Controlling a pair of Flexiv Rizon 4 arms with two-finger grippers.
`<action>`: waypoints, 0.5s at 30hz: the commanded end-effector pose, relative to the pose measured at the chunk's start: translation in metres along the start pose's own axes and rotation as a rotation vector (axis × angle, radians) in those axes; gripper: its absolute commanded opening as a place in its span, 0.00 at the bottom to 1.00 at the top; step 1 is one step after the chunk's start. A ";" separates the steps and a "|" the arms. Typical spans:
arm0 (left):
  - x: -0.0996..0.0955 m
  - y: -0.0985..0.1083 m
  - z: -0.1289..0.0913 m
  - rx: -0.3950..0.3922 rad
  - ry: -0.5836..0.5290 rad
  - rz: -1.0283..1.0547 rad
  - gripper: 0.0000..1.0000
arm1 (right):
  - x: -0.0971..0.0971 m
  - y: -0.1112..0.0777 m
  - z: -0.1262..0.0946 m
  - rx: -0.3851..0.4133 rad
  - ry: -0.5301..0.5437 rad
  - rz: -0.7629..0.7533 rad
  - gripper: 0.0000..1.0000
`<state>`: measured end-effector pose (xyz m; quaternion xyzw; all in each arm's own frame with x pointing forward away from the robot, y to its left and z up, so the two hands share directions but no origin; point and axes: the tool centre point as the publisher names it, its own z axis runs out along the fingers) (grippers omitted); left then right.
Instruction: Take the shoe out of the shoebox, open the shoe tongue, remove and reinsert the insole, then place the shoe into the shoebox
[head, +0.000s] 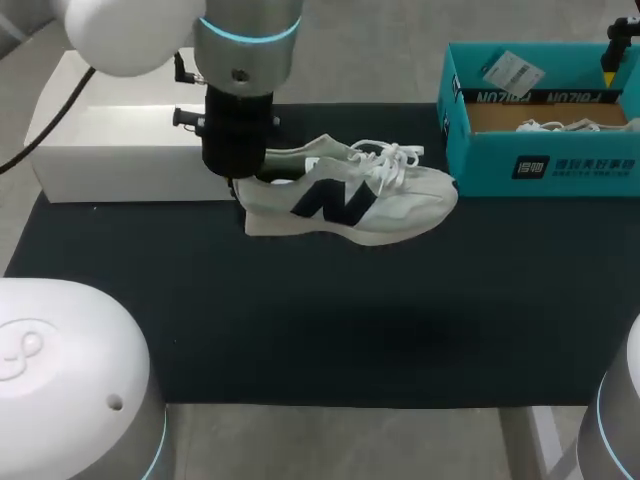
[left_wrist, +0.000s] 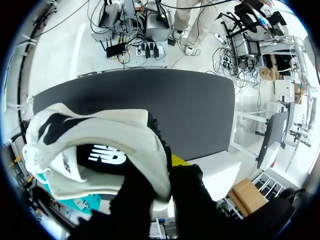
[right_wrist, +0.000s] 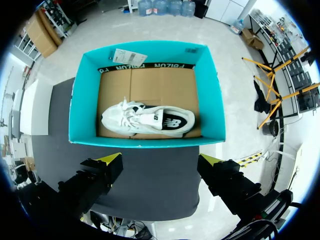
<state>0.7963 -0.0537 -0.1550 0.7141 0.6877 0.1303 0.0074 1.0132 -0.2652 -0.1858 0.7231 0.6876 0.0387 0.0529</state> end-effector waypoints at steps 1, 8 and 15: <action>-0.017 -0.001 0.006 -0.007 0.020 -0.015 0.00 | 0.000 0.000 0.000 -0.002 0.001 0.000 1.00; -0.032 -0.011 0.027 0.012 0.022 -0.069 0.00 | 0.000 0.000 0.000 -0.002 0.001 0.000 1.00; -0.032 -0.018 0.027 0.048 0.008 -0.085 0.00 | 0.000 0.000 0.000 -0.002 0.001 0.000 1.00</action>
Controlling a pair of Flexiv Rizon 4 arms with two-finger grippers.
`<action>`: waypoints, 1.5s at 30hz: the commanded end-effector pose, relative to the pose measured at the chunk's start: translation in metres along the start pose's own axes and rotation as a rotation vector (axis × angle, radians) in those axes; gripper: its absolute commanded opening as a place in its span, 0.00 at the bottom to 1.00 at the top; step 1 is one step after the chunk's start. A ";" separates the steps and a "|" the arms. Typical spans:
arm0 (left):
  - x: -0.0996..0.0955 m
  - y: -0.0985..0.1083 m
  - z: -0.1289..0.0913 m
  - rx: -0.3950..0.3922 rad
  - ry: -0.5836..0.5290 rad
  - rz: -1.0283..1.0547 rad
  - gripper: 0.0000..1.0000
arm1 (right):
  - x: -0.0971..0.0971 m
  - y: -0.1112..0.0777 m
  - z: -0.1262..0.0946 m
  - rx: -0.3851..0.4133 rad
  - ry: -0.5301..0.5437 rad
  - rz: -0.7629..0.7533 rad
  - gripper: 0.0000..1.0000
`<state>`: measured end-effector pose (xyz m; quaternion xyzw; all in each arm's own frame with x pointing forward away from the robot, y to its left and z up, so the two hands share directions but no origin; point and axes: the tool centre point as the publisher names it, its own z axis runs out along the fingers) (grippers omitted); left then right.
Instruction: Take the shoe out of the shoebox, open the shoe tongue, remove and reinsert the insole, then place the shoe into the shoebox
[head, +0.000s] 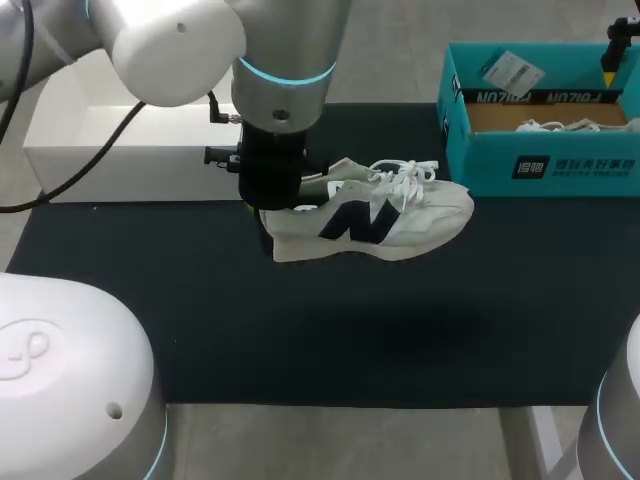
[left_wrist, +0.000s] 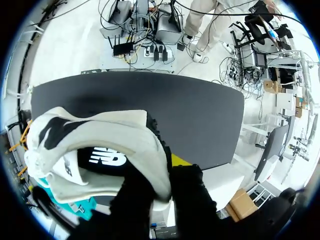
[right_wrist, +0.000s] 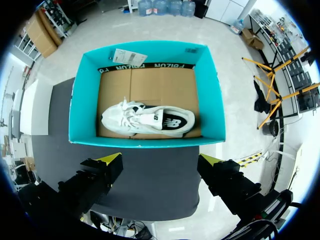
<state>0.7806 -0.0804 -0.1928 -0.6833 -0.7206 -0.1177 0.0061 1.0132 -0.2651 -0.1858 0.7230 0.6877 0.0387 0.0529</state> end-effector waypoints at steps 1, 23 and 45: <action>0.001 0.003 -0.002 0.003 -0.001 0.001 0.00 | 0.000 0.000 0.000 -0.002 0.001 0.000 1.00; -0.019 0.003 0.015 0.009 0.035 0.020 0.00 | 0.000 0.000 0.000 -0.002 0.001 0.000 1.00; -0.058 -0.002 0.132 0.037 0.050 0.038 0.00 | 0.000 0.000 0.000 -0.002 0.001 0.000 1.00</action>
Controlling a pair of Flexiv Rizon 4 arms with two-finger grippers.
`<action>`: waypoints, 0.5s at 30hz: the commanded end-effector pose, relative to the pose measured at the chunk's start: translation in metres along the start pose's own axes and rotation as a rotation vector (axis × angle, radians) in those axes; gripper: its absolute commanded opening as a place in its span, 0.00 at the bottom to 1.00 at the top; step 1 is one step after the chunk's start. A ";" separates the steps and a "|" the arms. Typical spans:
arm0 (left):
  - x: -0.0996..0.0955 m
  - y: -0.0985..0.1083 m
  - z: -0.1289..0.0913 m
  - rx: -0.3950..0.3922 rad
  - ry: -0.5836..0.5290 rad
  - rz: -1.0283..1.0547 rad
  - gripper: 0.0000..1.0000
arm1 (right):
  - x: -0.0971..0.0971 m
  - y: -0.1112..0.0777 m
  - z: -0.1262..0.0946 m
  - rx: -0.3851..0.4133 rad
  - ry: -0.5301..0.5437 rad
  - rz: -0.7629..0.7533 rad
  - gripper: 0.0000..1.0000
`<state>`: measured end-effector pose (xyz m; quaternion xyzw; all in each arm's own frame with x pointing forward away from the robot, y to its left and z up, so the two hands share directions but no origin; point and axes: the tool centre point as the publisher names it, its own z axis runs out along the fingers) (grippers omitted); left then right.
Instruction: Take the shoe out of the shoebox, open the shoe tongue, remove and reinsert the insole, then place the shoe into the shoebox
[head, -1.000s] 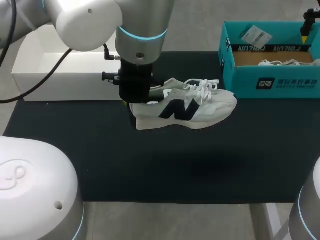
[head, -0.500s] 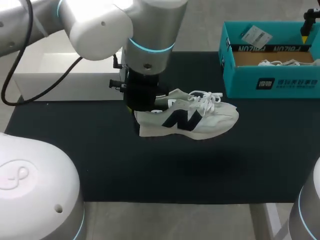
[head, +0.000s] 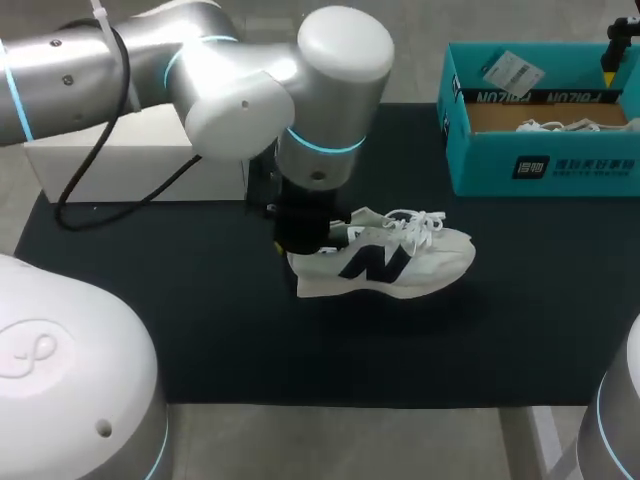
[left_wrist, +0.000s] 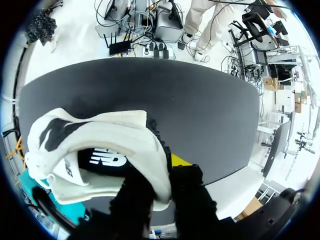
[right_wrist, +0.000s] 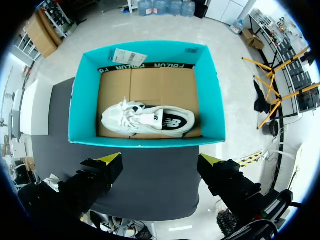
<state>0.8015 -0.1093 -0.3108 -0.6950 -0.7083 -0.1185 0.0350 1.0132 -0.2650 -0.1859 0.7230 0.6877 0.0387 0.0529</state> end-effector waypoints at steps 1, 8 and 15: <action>-0.010 -0.002 0.024 0.007 0.011 -0.003 0.00 | 0.000 0.000 0.000 -0.002 0.001 0.000 1.00; -0.017 -0.006 0.049 0.031 0.020 -0.008 0.00 | 0.000 0.000 0.000 -0.002 0.001 0.000 1.00; -0.021 -0.004 0.057 0.039 0.016 -0.015 0.00 | 0.000 0.000 0.000 -0.002 0.001 0.000 1.00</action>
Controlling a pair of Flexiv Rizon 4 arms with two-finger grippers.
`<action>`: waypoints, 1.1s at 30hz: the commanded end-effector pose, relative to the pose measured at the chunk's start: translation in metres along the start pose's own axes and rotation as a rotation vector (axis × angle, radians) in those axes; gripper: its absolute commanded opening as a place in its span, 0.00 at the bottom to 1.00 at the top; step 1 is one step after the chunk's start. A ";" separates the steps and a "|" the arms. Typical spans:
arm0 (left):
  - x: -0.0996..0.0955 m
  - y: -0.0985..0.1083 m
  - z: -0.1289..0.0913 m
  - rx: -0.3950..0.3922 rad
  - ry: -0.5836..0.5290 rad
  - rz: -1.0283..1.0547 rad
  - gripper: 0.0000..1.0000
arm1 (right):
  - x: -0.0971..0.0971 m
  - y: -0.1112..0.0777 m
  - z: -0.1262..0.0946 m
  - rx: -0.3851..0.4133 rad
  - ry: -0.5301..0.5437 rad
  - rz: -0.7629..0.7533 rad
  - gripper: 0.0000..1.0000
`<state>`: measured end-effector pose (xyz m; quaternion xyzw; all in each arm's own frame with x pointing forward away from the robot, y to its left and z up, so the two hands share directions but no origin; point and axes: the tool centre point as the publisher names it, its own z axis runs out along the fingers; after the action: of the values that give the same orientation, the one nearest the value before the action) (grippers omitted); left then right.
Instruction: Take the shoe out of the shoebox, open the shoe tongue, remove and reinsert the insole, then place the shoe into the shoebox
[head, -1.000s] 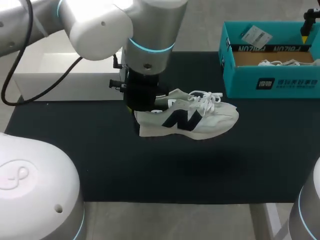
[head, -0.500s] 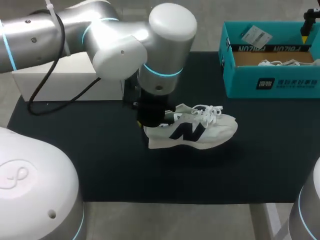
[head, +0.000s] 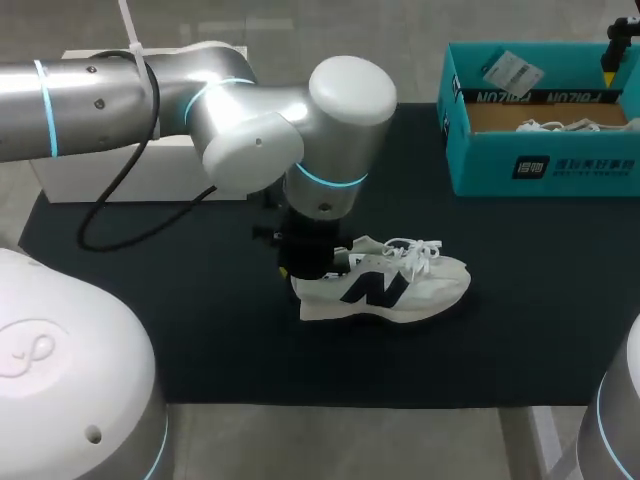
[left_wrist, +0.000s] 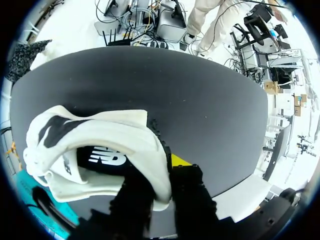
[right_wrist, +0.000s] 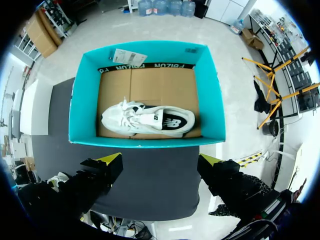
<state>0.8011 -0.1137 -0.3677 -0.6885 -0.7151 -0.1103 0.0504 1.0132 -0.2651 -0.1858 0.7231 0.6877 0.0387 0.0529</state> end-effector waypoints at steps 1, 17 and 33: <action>-0.005 0.004 0.004 0.003 0.005 -0.001 0.00 | 0.000 0.000 0.000 -0.002 0.001 0.000 1.00; -0.022 0.016 0.002 -0.001 -0.007 0.014 0.00 | 0.000 0.000 0.000 -0.002 0.001 0.000 1.00; -0.015 0.008 -0.023 0.122 -0.077 -0.045 1.00 | 0.000 0.000 0.000 -0.002 0.001 0.000 1.00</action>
<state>0.8070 -0.1449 -0.3702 -0.6757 -0.7313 -0.0631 0.0687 1.0132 -0.2652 -0.1858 0.7231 0.6876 0.0387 0.0529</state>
